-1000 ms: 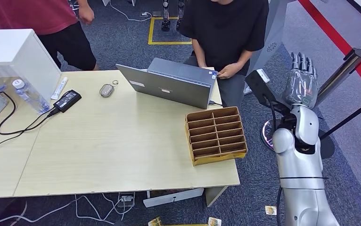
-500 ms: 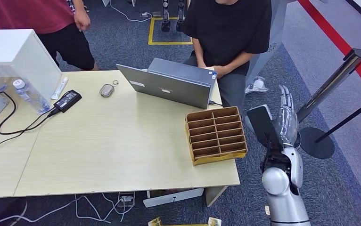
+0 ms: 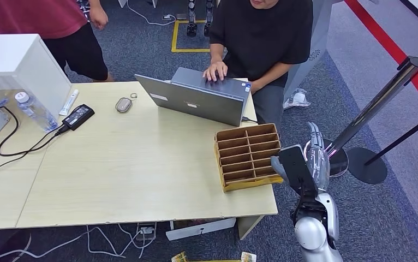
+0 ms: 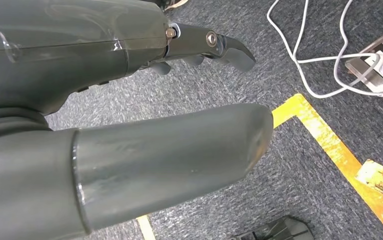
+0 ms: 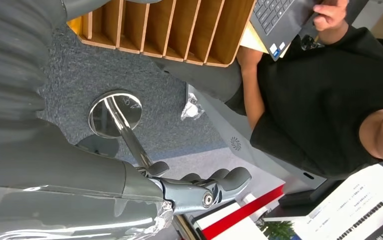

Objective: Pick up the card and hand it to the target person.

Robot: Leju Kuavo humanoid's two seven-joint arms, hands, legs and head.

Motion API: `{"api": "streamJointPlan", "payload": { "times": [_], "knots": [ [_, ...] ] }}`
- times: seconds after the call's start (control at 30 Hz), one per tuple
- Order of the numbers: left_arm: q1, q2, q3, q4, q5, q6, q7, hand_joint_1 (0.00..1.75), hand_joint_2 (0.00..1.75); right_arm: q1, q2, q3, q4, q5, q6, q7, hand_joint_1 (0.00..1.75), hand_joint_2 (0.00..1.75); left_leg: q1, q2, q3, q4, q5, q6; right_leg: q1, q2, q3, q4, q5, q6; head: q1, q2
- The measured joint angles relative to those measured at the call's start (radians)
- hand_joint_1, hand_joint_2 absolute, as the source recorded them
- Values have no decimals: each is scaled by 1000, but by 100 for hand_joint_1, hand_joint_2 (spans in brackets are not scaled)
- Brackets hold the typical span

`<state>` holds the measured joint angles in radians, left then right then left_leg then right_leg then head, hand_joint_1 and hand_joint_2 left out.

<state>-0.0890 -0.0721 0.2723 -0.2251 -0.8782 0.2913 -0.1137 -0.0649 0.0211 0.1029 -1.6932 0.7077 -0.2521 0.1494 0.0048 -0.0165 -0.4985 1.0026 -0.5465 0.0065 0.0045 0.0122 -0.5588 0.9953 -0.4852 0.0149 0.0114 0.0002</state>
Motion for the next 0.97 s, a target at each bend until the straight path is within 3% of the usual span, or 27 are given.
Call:
{"api": "streamJointPlan", "payload": {
  "times": [0.97],
  "knots": [
    [0, 0, 18, -2, -22, -1, -4, 0, 0, 7, 0, 15, -6, -10, 2, 4, 0, 175, 0, 0, 0, 0, 0, 0, 0, 0, 0, 0, 0, 0, 0, 0]
  ]
}}
